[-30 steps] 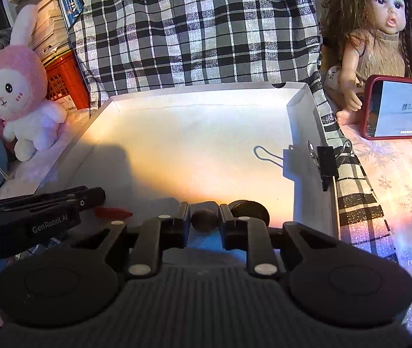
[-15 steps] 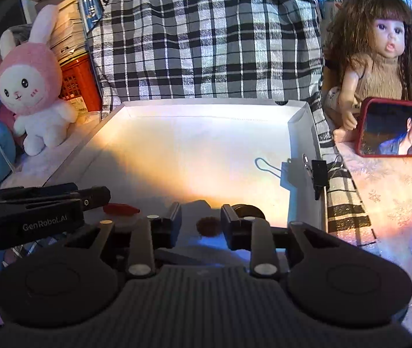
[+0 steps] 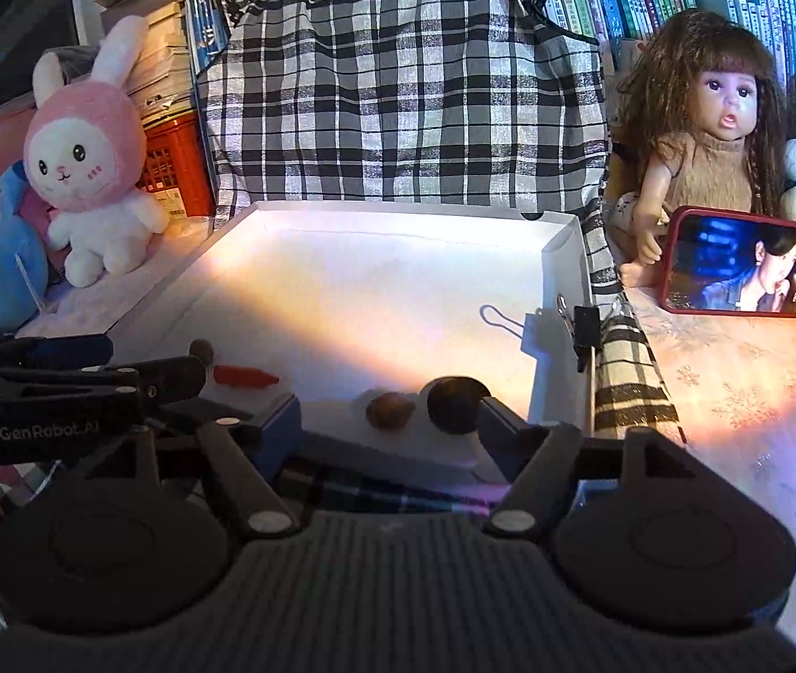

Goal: Organize rigid objects

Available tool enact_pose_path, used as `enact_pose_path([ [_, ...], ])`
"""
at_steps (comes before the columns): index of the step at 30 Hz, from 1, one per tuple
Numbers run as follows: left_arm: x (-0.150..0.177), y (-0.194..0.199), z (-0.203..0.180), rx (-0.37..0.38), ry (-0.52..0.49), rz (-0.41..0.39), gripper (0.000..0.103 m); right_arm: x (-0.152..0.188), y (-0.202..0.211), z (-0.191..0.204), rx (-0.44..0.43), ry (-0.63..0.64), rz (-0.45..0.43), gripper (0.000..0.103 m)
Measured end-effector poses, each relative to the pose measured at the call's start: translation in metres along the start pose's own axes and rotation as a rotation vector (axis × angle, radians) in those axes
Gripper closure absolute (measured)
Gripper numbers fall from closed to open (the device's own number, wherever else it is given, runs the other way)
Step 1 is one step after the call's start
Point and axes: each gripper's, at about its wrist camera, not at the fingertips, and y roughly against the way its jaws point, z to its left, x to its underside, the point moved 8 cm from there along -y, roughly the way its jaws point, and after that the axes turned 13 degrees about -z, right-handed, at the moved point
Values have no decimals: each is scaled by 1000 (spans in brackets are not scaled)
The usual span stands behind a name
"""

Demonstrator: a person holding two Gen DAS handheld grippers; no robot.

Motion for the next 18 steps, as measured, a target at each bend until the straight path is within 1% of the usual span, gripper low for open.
enact_pose_path([
  [9, 13, 31, -6, 26, 17, -21, 19, 7, 30, -3, -4, 16, -37, 16],
  [18, 28, 69, -18, 47, -21, -44, 18, 14, 64, 0, -10, 15, -101, 14],
])
